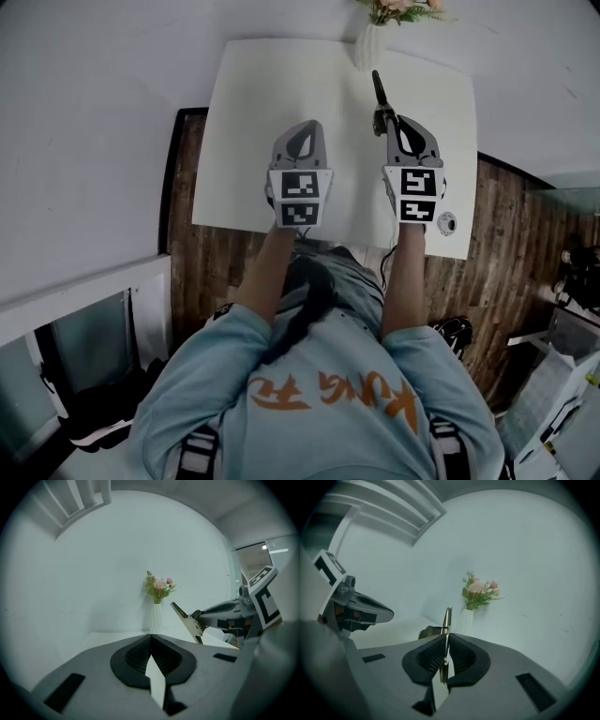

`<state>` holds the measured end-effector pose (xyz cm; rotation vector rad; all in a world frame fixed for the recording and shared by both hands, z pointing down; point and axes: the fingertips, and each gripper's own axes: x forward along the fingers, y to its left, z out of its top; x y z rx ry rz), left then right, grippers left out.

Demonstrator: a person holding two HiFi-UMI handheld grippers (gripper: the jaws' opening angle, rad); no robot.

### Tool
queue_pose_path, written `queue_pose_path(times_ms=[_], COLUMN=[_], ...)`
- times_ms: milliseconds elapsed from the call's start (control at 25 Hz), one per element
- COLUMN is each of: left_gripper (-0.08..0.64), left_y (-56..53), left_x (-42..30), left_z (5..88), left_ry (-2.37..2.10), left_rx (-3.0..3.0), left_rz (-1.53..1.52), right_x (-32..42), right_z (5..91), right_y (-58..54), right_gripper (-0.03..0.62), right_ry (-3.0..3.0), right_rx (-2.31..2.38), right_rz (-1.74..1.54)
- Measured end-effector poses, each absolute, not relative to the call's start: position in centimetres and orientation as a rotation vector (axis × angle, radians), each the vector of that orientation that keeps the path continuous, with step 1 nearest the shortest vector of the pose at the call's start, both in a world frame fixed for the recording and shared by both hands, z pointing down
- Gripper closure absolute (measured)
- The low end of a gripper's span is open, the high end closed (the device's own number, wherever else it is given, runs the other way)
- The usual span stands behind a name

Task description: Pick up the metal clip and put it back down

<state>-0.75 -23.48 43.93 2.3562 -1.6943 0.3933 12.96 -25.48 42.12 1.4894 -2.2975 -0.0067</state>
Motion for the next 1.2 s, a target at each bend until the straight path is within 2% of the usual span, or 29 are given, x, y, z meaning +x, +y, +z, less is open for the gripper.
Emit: queue_pose_path(times_ms=[520,760,1040,1200], left_gripper=[0.535,0.535,0.535,0.535], left_y=[-20.6,-18.0,-17.2,-17.1], left_x=[-8.6,-10.3,-10.4,-10.4], left_z=[51.1,53.7,55.7,56.0], left_ry=[-1.777,-1.781,-1.751,-1.746], left_rx=[2.086,1.999,1.956,1.952], left_rz=[0.424,0.480,0.490,0.501], right_x=[4.6,4.0,3.9,3.1], right_z=[52.5,56.0,58.4,59.3], right_y=[-23.9,-22.5,-21.4,-21.0], right_gripper=[0.560,0.558,0.568,0.533], right_ry=[-2.083,-1.918,-1.911,-1.948], right_rx=[1.037,0.953,0.954,0.929], right_rz=[-0.192,-0.293,-0.247,-0.206])
